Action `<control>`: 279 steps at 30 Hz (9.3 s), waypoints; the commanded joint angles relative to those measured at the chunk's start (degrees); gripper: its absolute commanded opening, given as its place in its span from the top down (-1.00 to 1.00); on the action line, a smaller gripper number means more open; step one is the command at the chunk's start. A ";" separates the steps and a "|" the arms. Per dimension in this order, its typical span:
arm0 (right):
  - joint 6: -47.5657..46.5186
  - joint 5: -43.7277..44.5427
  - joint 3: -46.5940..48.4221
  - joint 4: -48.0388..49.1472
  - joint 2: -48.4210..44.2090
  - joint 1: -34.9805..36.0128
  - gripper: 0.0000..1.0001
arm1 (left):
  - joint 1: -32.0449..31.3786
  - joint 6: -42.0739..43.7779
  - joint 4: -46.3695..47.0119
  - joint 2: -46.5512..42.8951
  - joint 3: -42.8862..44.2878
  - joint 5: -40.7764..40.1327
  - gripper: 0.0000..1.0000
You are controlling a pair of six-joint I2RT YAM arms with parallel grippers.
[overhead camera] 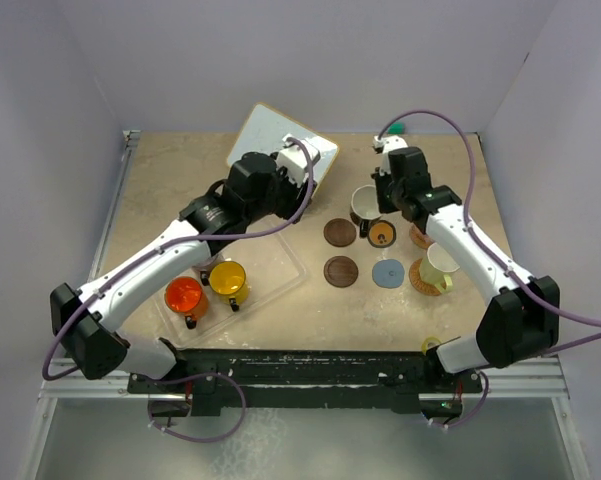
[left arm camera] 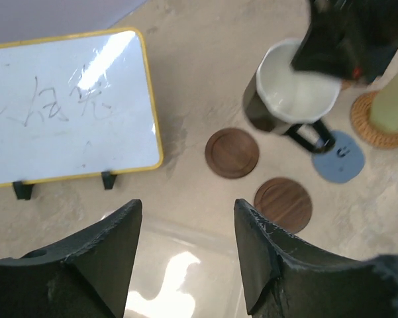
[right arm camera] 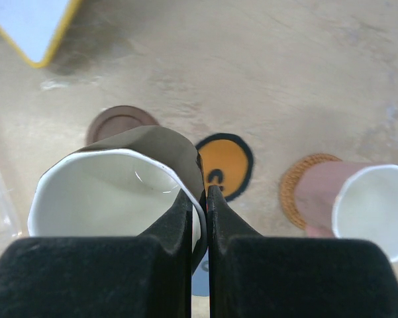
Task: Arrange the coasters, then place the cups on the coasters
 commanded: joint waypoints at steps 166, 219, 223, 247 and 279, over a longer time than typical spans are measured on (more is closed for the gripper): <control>-15.69 -29.61 -3.05 -13.15 -18.79 -8.45 -0.35 | 45.25 24.56 -22.61 4.71 -17.68 18.71 0.34; 0.78 -32.94 14.47 2.92 -2.19 4.85 -0.31 | 34.11 4.56 -22.40 0.69 6.94 12.76 0.94; 2.22 -30.78 16.33 4.81 0.40 6.72 -0.32 | 31.45 -0.63 -20.39 3.30 9.29 13.57 0.94; 7.09 -21.33 24.49 1.64 11.09 11.21 -0.30 | 12.57 -14.98 -9.45 10.59 12.91 0.36 0.94; 4.30 -2.64 24.69 -3.19 15.33 14.37 0.72 | 7.05 -21.32 -5.98 11.38 11.52 -6.81 0.94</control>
